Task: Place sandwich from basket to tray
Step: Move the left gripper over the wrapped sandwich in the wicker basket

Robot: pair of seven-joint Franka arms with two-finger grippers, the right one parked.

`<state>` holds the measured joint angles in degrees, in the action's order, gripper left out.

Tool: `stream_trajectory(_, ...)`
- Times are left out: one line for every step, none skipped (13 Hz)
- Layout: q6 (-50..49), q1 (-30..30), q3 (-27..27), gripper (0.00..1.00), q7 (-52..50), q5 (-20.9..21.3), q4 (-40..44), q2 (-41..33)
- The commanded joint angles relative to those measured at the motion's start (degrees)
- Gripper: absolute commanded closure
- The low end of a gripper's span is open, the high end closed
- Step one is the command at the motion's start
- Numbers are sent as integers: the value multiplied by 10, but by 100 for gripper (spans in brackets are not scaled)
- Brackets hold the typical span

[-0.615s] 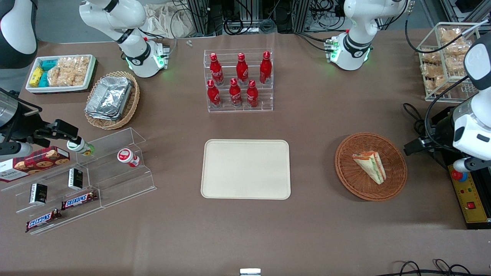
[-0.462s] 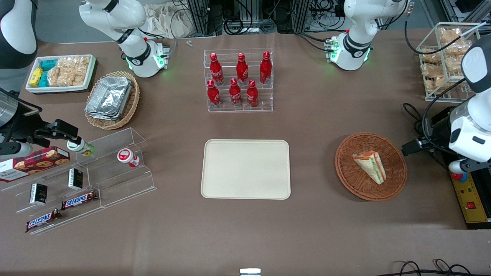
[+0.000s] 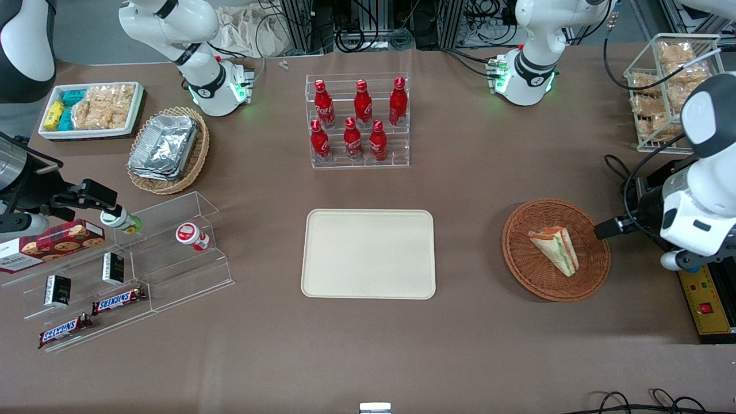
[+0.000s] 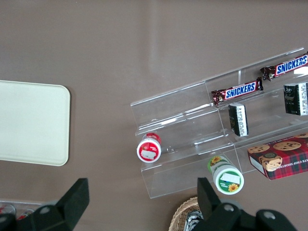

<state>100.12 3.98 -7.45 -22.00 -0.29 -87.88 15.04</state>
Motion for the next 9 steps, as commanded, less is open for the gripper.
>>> stream_trajectory(27,-19,2,0,-52,28,-24,17)
stream_trajectory(49,-19,2,0,-67,28,-38,25)
stream_trajectory(78,-19,2,0,-81,28,-59,29)
stream_trajectory(106,-20,2,0,-92,28,-83,32)
stream_trajectory(129,-20,2,0,-102,28,-105,32)
stream_trajectory(155,-20,2,0,-104,28,-131,32)
stream_trajectory(176,-20,2,0,-106,28,-154,32)
stream_trajectory(190,-20,2,0,-115,28,-170,32)
stream_trajectory(209,-20,2,0,-131,28,-188,33)
